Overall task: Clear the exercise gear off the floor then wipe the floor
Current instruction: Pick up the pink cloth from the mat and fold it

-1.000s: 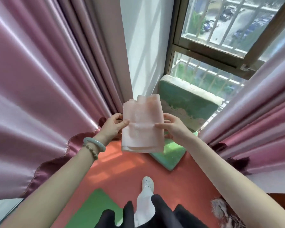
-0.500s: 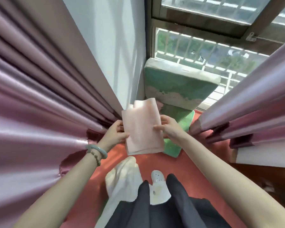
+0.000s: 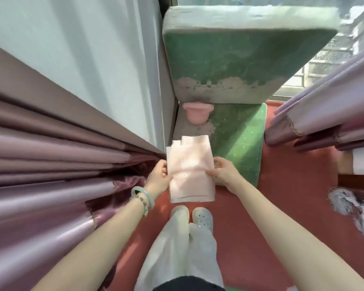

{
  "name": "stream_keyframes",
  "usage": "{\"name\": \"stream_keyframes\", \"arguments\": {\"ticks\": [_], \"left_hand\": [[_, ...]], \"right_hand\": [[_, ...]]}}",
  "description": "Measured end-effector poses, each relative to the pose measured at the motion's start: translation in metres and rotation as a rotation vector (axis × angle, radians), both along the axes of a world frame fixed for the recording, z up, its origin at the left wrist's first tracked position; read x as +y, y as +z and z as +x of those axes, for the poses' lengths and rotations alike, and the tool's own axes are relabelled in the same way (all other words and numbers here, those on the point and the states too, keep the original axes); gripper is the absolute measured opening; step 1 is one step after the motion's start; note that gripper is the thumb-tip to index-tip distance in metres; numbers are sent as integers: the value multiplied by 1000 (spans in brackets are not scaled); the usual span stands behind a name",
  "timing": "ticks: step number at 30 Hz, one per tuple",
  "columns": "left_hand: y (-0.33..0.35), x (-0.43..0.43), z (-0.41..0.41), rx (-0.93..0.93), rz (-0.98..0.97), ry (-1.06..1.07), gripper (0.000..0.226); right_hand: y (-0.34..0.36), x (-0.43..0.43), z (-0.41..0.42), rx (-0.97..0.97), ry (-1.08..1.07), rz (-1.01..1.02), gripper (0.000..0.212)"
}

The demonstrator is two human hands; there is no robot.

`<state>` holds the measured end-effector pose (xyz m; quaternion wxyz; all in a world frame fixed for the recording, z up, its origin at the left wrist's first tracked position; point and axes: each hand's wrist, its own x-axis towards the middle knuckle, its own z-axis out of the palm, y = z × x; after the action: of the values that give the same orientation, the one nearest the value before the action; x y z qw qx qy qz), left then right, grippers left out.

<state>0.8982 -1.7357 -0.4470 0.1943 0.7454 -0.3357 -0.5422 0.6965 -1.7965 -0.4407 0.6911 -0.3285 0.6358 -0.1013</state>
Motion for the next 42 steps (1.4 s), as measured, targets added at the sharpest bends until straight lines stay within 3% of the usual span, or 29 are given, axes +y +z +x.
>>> {"name": "stream_keyframes", "arguments": {"ticks": [3,12,17,21,24,26,28,32,38,42], "left_hand": [[-83,-13,-4,-84,-19,2,10],[-303,-60,20,-135,-105,87,21],[-366,-79,23,-213,-91,36,22],[-397,-86,22,-244,-24,13,37],[-401,-89,22,-236,35,34,34],[-397,-89,25,-261,45,26,33],[-387,-88,27,-324,47,-35,45],[-324,-72,23,-330,24,-144,59],[-143,-60,4,-268,-195,-365,61],[8,-66,-19,-149,-350,-383,59]], "right_hand": [[-82,-8,3,37,-38,-32,34],[-299,-44,37,90,-77,-83,20],[-366,-62,49,219,-68,-106,14],[-394,-66,53,258,-81,-33,27],[-402,-68,52,284,-62,3,38],[-395,-69,49,284,-10,-16,44],[-381,-68,43,278,37,-75,53],[-320,-56,26,264,51,-186,62],[-154,-44,-4,218,72,-381,65],[-9,-43,-30,168,52,-499,66]]}}
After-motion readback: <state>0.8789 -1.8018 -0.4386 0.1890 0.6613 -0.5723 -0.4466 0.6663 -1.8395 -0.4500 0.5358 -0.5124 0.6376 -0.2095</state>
